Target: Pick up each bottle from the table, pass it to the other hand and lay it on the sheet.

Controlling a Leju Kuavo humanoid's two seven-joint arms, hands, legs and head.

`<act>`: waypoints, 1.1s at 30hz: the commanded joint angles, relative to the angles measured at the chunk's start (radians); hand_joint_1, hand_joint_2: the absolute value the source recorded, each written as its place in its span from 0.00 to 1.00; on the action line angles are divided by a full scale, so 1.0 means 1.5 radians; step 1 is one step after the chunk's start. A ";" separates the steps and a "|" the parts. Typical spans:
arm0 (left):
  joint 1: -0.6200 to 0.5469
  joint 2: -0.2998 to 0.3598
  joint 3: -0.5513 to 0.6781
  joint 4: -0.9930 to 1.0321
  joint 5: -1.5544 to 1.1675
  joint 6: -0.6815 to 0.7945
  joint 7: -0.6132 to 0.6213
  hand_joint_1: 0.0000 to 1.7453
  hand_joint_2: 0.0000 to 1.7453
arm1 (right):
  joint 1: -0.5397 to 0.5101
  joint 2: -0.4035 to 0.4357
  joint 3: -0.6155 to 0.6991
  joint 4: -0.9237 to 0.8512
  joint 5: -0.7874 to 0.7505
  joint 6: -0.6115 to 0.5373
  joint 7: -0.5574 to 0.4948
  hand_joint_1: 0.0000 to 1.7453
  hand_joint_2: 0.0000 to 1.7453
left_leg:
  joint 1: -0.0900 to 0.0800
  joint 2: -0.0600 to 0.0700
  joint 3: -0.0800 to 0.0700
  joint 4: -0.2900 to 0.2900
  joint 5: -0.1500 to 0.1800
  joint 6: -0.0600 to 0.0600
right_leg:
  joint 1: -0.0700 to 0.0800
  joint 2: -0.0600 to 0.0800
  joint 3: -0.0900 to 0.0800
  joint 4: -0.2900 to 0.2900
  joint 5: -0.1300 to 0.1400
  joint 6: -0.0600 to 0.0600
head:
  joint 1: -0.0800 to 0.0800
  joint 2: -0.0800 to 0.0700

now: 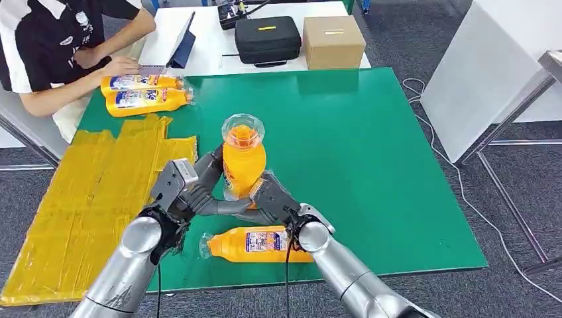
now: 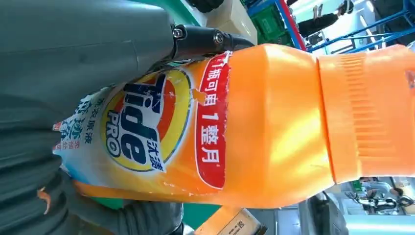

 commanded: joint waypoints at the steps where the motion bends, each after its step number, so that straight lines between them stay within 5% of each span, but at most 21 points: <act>1: -0.044 -0.023 -0.034 0.086 -0.013 0.015 0.008 0.00 1.00 | -0.013 0.000 0.050 -0.001 0.022 -0.008 0.001 1.00 1.00 | 0.001 -0.001 0.001 0.000 -0.001 -0.001 | 0.001 -0.002 0.002 -0.001 -0.001 0.000 | 0.000 0.000; 33: -0.065 -0.031 -0.024 0.136 -0.064 0.081 0.014 0.00 1.00 | -0.013 0.001 0.059 -0.021 0.053 -0.029 0.014 1.00 1.00 | 0.001 -0.001 0.001 0.000 -0.001 -0.001 | 0.001 -0.001 0.002 0.000 -0.001 0.000 | 0.000 0.000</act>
